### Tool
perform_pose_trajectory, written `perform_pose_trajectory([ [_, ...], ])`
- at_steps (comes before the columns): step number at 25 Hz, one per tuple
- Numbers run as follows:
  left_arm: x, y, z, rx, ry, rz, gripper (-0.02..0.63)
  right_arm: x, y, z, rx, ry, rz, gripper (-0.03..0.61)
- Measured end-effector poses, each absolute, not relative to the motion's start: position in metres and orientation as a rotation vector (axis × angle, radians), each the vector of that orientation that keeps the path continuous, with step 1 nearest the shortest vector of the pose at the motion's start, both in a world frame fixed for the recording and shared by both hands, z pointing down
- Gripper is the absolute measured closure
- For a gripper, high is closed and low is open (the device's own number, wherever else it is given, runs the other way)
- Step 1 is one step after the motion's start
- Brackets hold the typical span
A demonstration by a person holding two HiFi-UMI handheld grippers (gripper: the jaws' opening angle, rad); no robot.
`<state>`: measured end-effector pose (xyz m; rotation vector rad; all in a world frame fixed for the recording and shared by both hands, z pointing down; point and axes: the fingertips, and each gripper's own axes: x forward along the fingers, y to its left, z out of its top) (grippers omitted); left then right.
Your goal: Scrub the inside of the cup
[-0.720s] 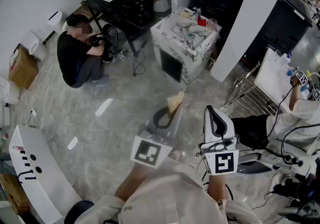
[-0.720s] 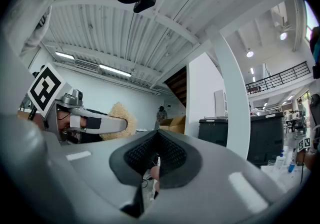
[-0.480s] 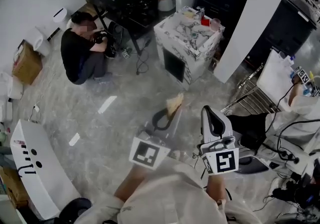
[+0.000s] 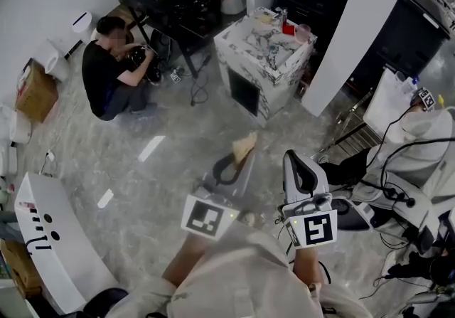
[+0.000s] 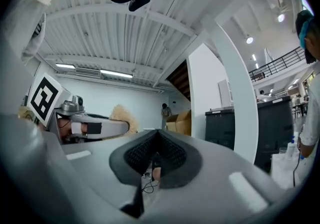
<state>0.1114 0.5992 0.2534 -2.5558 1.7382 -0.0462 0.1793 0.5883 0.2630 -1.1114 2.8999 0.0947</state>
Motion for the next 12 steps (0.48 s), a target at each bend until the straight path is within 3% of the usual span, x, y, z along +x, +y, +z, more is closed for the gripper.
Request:
perform_pose_trajectory([
  [12,0.064,0.537,0.264,-2.617,1.711,0.004,0.586,0.138,0.531,0.275,-1.212,2.922,0.097,0.581],
])
